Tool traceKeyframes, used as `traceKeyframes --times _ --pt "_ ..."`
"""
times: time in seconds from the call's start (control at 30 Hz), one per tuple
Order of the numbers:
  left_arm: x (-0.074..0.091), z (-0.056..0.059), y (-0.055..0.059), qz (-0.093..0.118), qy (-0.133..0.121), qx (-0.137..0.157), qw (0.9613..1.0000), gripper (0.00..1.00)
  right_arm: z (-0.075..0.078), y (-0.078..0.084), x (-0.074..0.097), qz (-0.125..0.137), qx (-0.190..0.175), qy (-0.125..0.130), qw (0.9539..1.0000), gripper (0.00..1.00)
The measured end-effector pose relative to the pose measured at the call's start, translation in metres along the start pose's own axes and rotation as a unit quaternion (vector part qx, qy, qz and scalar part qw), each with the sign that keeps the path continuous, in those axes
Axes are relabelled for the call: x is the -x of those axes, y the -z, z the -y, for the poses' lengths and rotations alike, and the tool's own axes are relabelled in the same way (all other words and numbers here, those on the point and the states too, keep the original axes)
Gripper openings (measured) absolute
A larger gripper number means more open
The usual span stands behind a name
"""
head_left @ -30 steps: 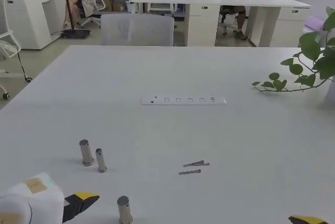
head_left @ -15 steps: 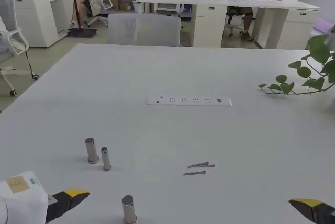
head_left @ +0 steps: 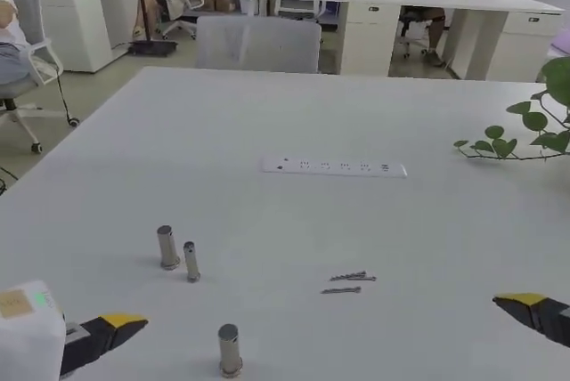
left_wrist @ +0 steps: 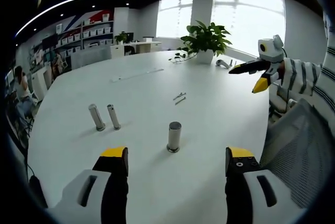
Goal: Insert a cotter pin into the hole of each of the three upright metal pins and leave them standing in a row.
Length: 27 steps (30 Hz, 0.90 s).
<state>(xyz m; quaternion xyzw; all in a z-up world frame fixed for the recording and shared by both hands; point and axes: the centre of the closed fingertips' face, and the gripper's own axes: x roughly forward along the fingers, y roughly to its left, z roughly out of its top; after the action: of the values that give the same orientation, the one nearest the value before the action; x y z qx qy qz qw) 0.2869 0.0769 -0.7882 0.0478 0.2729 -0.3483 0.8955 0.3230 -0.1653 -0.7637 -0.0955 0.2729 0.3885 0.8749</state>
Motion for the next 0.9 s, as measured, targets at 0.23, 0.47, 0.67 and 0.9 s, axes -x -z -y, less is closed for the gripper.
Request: traceKeyframes --times 0.23,0.47,0.67,0.9 --pt "0.004 0.004 -0.003 0.004 0.005 0.005 1.0000 0.77 0.010 -0.011 -0.008 -0.004 0.025 -0.009 0.9996 0.92" --pt "0.008 0.011 -0.001 0.005 0.012 0.005 0.9999 0.79 0.023 -0.018 -0.018 -0.013 0.048 -0.021 0.9985 0.91" --pt "0.011 0.016 0.000 0.006 0.019 0.004 0.9998 0.87 0.029 -0.022 -0.027 -0.026 0.070 -0.035 0.9966 0.91" --pt "0.013 0.019 0.001 0.007 0.025 0.007 0.9996 0.94 0.033 -0.028 -0.038 -0.036 0.090 -0.050 0.9941 0.91"
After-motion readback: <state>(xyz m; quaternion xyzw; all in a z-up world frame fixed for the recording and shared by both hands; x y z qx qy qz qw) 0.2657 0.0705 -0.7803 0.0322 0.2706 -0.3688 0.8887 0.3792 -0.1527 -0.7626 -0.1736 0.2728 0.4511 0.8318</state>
